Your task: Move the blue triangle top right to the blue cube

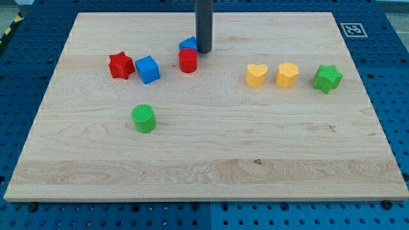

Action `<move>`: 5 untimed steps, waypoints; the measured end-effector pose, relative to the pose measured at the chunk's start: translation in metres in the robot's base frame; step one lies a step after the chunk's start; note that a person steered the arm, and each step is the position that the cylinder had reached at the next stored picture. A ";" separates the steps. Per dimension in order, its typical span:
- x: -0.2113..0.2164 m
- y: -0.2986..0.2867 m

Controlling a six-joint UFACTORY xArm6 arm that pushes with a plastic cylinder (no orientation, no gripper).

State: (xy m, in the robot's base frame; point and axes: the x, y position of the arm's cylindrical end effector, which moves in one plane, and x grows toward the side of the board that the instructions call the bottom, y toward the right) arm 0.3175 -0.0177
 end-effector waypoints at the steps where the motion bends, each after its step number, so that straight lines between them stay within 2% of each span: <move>1: 0.012 -0.024; 3: 0.053 -0.032; 5: 0.053 0.012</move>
